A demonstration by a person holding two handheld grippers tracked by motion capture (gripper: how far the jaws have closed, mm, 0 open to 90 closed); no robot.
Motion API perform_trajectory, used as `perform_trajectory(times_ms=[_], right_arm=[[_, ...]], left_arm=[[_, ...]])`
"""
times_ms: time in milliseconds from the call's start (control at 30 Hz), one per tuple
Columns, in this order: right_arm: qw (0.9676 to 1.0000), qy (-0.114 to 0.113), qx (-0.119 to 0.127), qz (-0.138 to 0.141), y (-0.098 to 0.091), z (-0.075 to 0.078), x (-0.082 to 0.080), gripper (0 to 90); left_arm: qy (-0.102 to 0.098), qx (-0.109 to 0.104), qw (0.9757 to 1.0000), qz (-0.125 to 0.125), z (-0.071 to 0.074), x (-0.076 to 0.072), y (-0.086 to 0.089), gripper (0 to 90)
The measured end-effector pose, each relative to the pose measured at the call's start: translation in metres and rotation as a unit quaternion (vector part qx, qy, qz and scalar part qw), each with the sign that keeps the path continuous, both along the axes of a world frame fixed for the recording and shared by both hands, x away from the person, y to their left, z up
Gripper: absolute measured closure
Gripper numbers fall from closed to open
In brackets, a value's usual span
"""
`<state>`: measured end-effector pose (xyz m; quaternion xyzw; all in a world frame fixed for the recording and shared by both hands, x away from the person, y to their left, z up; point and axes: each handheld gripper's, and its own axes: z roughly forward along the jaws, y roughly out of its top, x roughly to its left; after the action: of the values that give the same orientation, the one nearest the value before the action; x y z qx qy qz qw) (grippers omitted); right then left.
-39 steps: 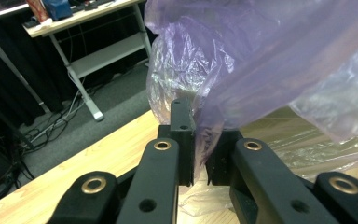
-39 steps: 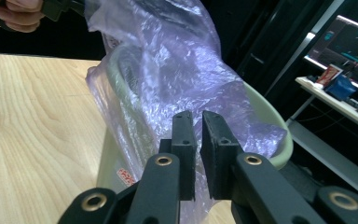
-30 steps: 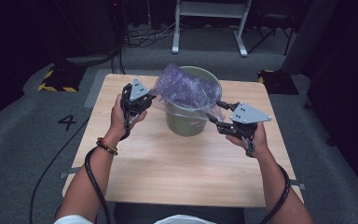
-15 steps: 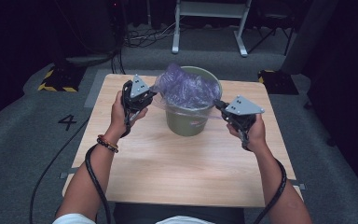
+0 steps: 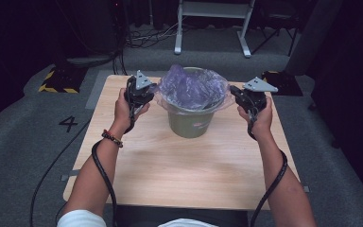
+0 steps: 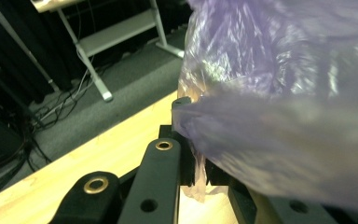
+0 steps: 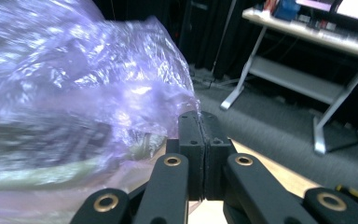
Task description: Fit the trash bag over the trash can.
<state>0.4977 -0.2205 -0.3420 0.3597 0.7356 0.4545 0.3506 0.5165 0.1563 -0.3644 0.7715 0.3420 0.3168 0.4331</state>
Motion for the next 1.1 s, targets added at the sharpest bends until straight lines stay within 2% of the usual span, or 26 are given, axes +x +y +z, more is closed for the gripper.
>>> perform_trajectory(times_ms=[167, 267, 367, 400, 467, 667, 800, 900, 1033, 1100], right_arm=[[0.9995, 0.025, 0.014, -0.016, -0.005, -0.013, 0.01, 89.7], [0.9989, 0.038, 0.022, -0.015, -0.008, -0.022, 0.013, 89.6], [0.9983, 0.046, 0.03, -0.019, -0.009, -0.029, 0.018, 88.8], [0.9982, 0.047, 0.033, -0.019, -0.009, -0.03, 0.019, 88.6], [0.9979, 0.047, 0.042, -0.016, -0.008, -0.031, 0.021, 88.2], [0.9983, 0.052, 0.026, -0.005, -0.003, -0.037, 0.023, 88.9], [0.9978, 0.059, 0.029, 0.005, -0.004, -0.042, 0.024, 89.1], [0.9976, 0.061, 0.029, 0.014, -0.001, -0.045, 0.024, 89.1], [0.9972, 0.06, 0.026, 0.036, 0.005, -0.048, 0.023, 90.0], [0.9976, 0.058, 0.02, 0.032, 0.006, -0.049, 0.022, 90.0]], left_arm=[[0.025, 0.01, 0.9996, 0.002, -0.014, 0.007, -0.003, 84.1], [0.034, 0.014, 0.9993, -0.004, -0.022, 0.01, -0.007, 84.4], [0.034, 0.0, 0.9994, 0.007, -0.024, 0.015, -0.008, 80.3], [0.037, -0.011, 0.9992, 0.009, -0.024, 0.017, -0.008, 80.0], [0.038, -0.015, 0.9991, 0.008, -0.025, 0.02, -0.01, 79.7], [0.05, 0.0, 0.9987, -0.011, -0.033, 0.023, -0.018, 85.3], [0.055, 0.003, 0.9983, -0.021, -0.037, 0.023, -0.022, 88.9], [0.058, -0.008, 0.998, -0.024, -0.038, 0.024, -0.022, 89.3], [0.055, -0.01, 0.9976, -0.042, -0.04, 0.022, -0.024, 89.5], [0.056, -0.011, 0.9974, -0.045, -0.04, 0.022, -0.023, 89.6]])
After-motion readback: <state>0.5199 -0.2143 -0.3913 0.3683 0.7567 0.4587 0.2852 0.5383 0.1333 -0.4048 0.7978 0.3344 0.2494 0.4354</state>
